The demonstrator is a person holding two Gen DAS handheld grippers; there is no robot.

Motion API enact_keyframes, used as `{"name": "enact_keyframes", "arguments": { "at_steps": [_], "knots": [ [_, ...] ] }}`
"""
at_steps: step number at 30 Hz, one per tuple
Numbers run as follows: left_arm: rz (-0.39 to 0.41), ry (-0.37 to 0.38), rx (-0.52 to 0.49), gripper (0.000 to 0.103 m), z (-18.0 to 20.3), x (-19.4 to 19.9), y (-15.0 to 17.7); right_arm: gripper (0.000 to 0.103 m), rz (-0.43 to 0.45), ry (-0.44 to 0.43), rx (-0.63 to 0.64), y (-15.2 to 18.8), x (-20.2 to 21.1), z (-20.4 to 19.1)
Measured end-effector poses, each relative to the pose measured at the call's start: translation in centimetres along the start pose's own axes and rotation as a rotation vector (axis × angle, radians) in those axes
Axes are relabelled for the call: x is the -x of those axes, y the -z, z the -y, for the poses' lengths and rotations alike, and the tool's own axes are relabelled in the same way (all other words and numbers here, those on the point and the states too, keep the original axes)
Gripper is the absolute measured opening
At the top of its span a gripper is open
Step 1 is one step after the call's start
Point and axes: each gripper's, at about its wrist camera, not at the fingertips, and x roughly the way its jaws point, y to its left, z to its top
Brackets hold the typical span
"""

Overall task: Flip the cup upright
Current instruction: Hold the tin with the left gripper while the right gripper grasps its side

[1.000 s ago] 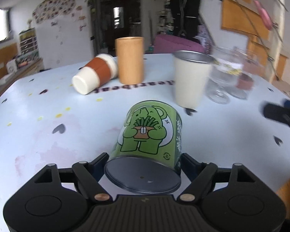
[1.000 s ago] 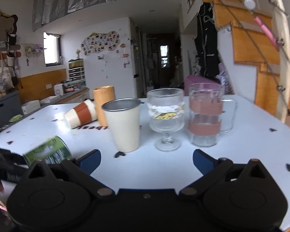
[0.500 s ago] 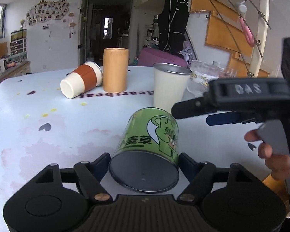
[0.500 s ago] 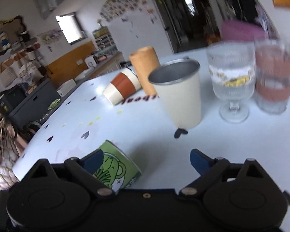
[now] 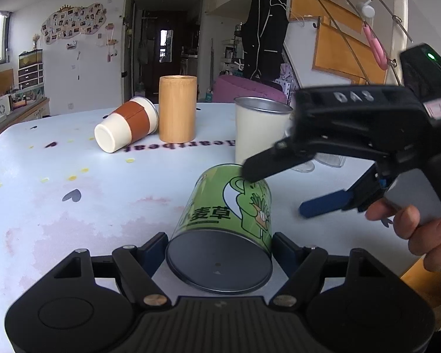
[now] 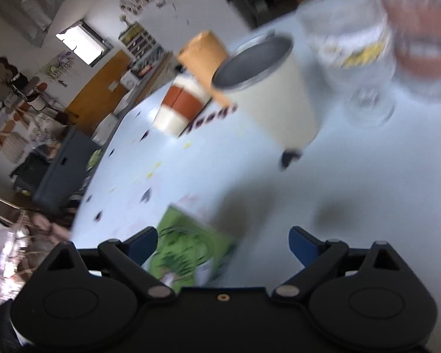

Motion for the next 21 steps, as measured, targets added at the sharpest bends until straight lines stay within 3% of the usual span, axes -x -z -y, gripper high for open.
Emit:
{"name": "enact_keyframes", "arguments": {
  "at_steps": [4, 8, 14, 17, 21],
  "knots": [
    [0.005, -0.020, -0.031, 0.091, 0.4, 0.1, 0.2, 0.097, -0.095, -0.023, -0.103, 0.2, -1.7, -0.2],
    [0.019, 0.001, -0.050, 0.093, 0.4, 0.5, 0.3, 0.095, -0.162, -0.080, -0.246, 0.4, -3.2, 0.6],
    [0.026, 0.043, -0.064, 0.093, 0.5, 0.7, 0.6, 0.080, -0.156, -0.085, -0.229, 0.5, -3.6, 0.0],
    [0.035, 0.053, -0.066, 0.094, 0.5, 0.8, 0.6, 0.079, -0.139, -0.089, -0.198, 0.4, -3.1, 0.1],
    [0.046, 0.065, -0.065, 0.096, 0.2, 1.0, 0.7, 0.079, 0.013, -0.038, -0.032, -0.2, -1.1, -0.4]
  ]
}}
